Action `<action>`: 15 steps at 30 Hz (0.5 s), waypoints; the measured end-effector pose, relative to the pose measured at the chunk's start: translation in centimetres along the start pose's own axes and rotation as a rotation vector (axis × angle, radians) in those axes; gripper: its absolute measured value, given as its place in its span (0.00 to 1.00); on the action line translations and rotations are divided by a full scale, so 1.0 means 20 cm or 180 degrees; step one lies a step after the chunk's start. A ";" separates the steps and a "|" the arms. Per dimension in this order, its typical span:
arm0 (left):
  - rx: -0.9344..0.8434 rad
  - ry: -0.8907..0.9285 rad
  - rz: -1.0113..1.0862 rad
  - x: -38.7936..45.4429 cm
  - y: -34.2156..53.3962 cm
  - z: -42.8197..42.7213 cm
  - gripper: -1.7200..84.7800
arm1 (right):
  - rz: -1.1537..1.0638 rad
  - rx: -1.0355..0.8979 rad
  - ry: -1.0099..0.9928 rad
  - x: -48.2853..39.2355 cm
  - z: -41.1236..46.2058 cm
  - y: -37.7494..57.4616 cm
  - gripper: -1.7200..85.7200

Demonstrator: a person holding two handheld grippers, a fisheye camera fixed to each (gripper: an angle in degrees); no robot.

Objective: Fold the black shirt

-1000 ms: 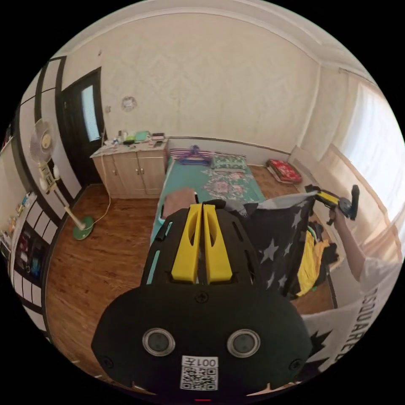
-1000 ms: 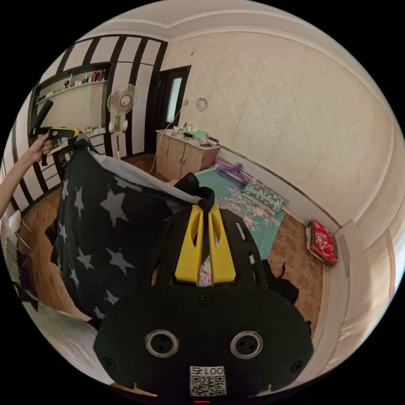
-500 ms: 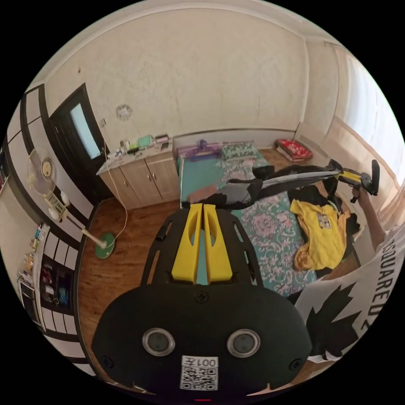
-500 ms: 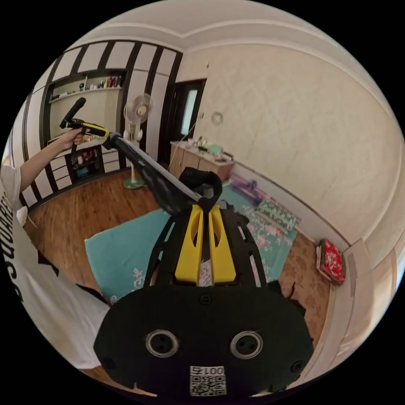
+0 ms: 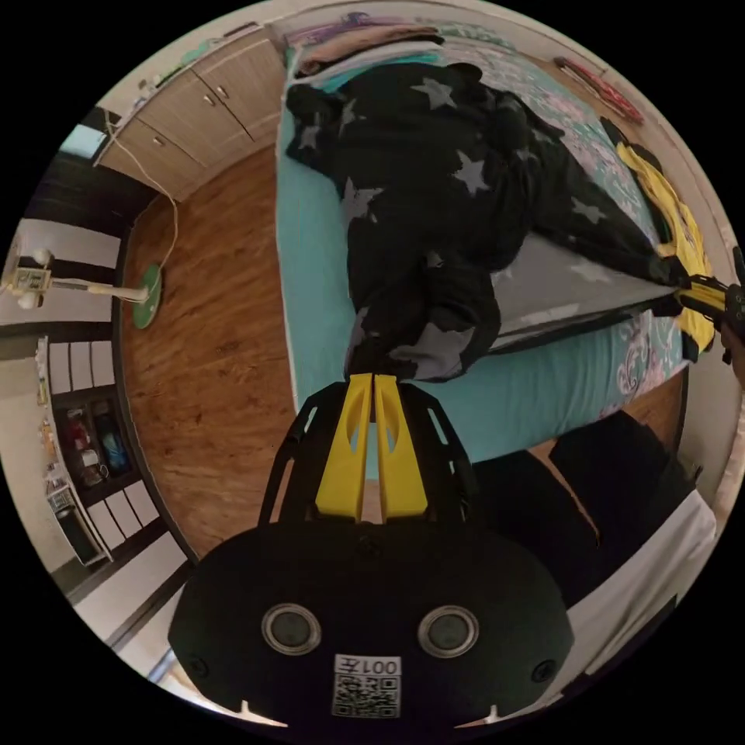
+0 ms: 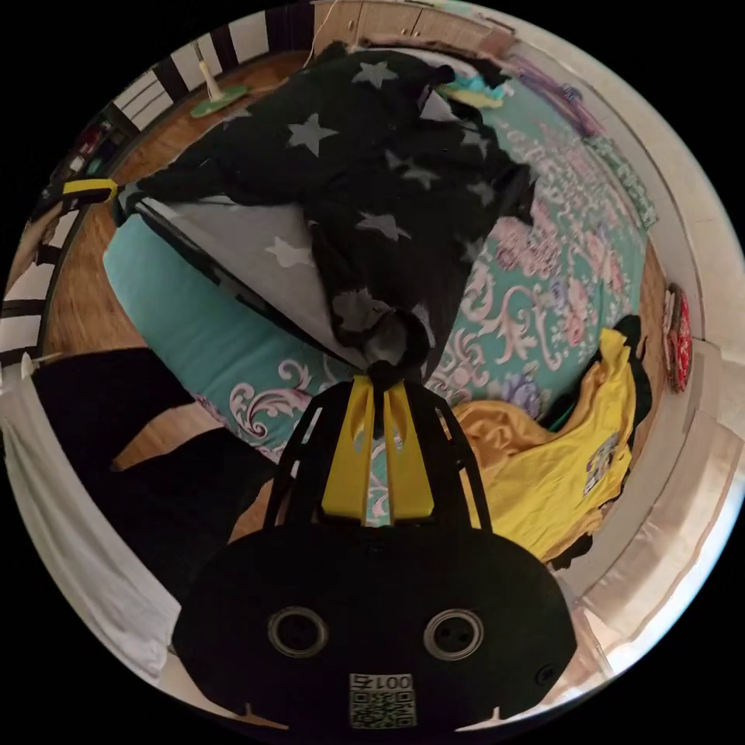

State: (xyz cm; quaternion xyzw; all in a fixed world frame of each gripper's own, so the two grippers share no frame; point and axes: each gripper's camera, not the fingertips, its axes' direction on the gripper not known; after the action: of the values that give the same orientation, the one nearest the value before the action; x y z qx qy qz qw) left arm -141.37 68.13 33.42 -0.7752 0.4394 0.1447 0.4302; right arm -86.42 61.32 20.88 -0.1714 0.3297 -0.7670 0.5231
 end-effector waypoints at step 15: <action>-0.0243 0.0289 0.0225 -0.15 -0.47 0.42 0.01 | 0.0044 -0.0122 -0.0505 -0.56 0.16 -0.40 0.03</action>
State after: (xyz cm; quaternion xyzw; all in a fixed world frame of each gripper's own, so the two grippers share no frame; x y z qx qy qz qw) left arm -134.15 78.72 35.34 -0.7808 0.4796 0.1412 0.3746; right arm -85.69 72.45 29.58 -0.2394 0.3030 -0.7409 0.5495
